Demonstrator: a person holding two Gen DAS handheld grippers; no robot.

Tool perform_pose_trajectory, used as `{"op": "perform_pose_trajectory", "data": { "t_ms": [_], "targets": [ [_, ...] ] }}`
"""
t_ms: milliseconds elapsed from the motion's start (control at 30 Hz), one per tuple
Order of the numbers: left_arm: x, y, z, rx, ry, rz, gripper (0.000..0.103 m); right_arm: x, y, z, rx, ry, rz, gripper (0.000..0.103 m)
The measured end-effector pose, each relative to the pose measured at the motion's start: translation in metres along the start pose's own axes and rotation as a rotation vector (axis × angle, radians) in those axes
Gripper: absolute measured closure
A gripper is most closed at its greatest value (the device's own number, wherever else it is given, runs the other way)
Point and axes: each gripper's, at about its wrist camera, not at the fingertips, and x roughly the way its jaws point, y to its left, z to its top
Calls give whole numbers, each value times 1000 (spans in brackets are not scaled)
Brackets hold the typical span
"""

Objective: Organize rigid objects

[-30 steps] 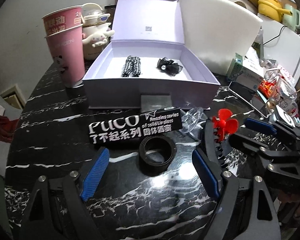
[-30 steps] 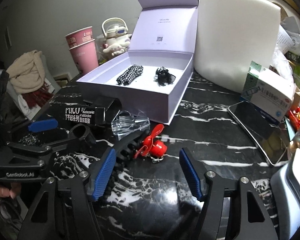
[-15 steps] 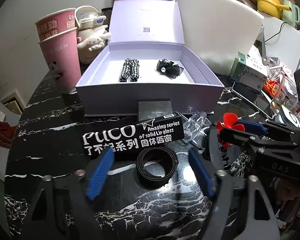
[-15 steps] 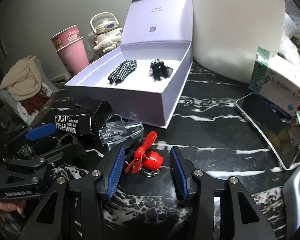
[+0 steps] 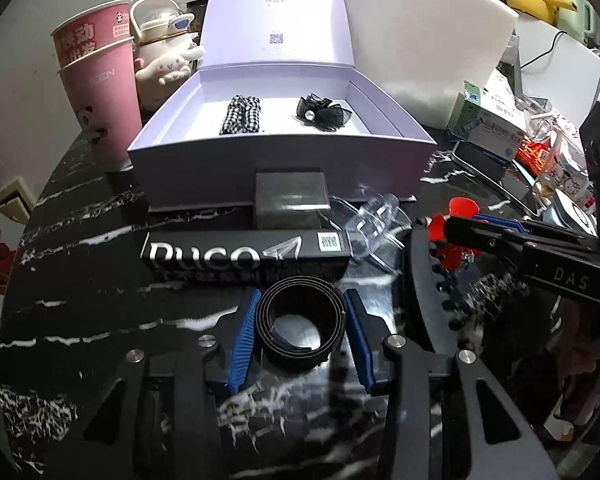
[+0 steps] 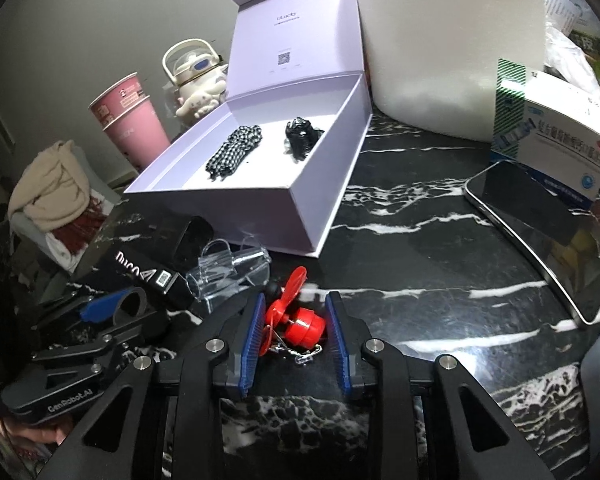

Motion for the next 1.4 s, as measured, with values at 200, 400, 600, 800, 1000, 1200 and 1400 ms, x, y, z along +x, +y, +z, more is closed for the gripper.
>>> {"op": "perform_pose_trajectory", "data": {
  "t_ms": [200,400,600,800,1000,1200,1400],
  "targets": [
    [-13,-3,-15,10,-5,0,61,-15,0,-12,-43,12,-17,72],
    [-22,-5,-27,15,-1,-21,61,-29,8,-29,-101,24,-19,72],
    [-24,-9,-31,31,-11,-21,61,-33,14,-38,-135,37,-45,54],
    [-19,-12,-32,50,-4,-1,61,-27,13,-40,-127,38,-53,50],
    [-19,-13,-34,53,-13,6,61,-25,21,-44,-161,20,-86,50],
    [-20,-14,-35,49,-15,16,61,-25,25,-47,-196,7,-71,71],
    [-22,-10,-36,28,-14,19,62,-27,25,-46,-201,0,-68,73]
  ]
}}
